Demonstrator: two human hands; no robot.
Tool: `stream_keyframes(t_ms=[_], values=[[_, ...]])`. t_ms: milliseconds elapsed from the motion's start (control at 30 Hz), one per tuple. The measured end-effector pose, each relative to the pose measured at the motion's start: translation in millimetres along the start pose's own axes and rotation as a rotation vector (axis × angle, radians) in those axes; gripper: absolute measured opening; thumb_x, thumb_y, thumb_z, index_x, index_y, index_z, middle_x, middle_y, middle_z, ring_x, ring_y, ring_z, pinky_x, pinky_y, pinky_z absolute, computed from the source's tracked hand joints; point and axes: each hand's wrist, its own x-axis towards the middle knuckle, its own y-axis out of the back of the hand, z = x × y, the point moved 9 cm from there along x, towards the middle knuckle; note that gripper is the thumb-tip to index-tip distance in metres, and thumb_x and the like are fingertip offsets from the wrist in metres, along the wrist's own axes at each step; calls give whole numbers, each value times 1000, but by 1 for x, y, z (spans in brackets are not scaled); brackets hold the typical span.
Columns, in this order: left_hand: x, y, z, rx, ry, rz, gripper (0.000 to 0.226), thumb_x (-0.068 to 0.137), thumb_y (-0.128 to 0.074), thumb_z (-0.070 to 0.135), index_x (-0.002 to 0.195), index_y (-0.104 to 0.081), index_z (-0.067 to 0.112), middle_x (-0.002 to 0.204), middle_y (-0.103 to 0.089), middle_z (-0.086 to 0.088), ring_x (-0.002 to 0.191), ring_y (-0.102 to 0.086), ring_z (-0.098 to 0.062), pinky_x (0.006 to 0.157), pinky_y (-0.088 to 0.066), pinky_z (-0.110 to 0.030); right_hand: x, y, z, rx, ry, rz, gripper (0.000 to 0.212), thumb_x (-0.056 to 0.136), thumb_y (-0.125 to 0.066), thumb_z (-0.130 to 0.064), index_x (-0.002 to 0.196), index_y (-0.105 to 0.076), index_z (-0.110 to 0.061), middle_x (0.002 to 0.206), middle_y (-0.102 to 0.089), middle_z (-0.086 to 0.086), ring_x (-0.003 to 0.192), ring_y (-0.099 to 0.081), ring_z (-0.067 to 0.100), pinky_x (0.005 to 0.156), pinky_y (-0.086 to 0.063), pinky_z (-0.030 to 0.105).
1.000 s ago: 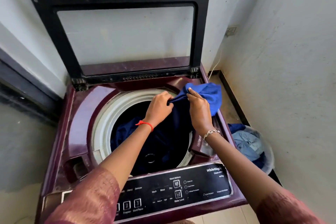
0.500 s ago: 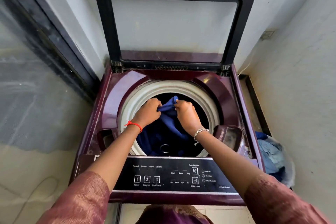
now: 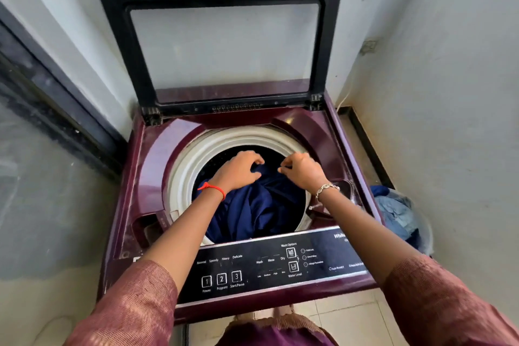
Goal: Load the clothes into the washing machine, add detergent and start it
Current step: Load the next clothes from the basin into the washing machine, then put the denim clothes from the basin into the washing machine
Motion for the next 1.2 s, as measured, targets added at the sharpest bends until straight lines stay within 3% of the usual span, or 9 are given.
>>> stream_keyframes(t_ms=[133, 267, 367, 433, 567, 700, 867, 1033, 1200], values=[[21, 14, 72, -44, -192, 117, 26, 83, -62, 12, 109, -65, 7, 110, -65, -8, 104, -59, -22, 91, -46, -32, -26, 57, 24, 63, -28, 253, 24, 87, -55, -28, 95, -67, -9, 102, -66, 18, 102, -58, 36, 82, -48, 40], [32, 2, 150, -82, -395, 140, 20, 81, -64, 7, 101, -67, 5, 104, -66, -10, 98, -62, -22, 86, -41, -20, -68, 102, 68, 119, -115, 471, 25, 88, -55, -28, 88, -70, -8, 87, -70, 18, 87, -61, 35, 68, -47, 36], [38, -20, 206, -87, -500, 98, 20, 81, -62, 8, 100, -67, 5, 105, -66, -10, 100, -62, -24, 90, -48, -33, -93, 120, 115, 171, -186, 546, 26, 88, -56, -28, 82, -70, -7, 82, -70, 16, 83, -61, 36, 67, -49, 37], [45, -43, 239, -82, -549, 31, 22, 82, -60, 9, 103, -66, 4, 109, -65, -10, 104, -60, -22, 94, -47, -34, -105, 127, 152, 185, -261, 565, 27, 87, -57, -26, 76, -67, -4, 77, -68, 19, 82, -58, 40, 66, -45, 36], [71, -98, 292, 24, -567, -135, 30, 85, -59, 7, 114, -62, 0, 119, -62, -14, 113, -55, -23, 93, -33, -16, -122, 133, 231, 197, -377, 527, 30, 89, -55, -24, 74, -65, 0, 67, -64, 16, 72, -59, 36, 58, -38, 31], [115, -174, 323, 282, -497, -398, 42, 87, -60, 16, 126, -53, 3, 130, -53, -16, 124, -47, -28, 101, -30, -27, -127, 136, 320, 190, -478, 472, 26, 87, -53, -21, 78, -66, -1, 78, -68, 19, 78, -61, 37, 62, -44, 35], [165, -264, 348, 532, -337, -729, 53, 90, -58, 26, 137, -40, 8, 140, -45, -14, 128, -43, -28, 103, -36, -33, -129, 131, 437, 149, -581, 321, 25, 87, -51, -19, 72, -60, -2, 77, -64, 20, 76, -60, 36, 66, -48, 40], [211, -322, 354, 576, -247, -792, 49, 90, -56, 21, 135, -43, 7, 136, -49, -13, 124, -47, -29, 101, -40, -36, -131, 111, 522, 47, -592, 120, 25, 89, -51, -23, 92, -66, -3, 95, -67, 20, 90, -62, 38, 74, -49, 39], [227, -361, 337, 517, -241, -772, 40, 89, -52, 9, 128, -48, 0, 131, -50, -19, 120, -48, -31, 97, -40, -35, -133, 68, 564, -2, -587, -31, 28, 90, -50, -31, 93, -61, -5, 100, -65, 16, 94, -61, 34, 74, -49, 40]])
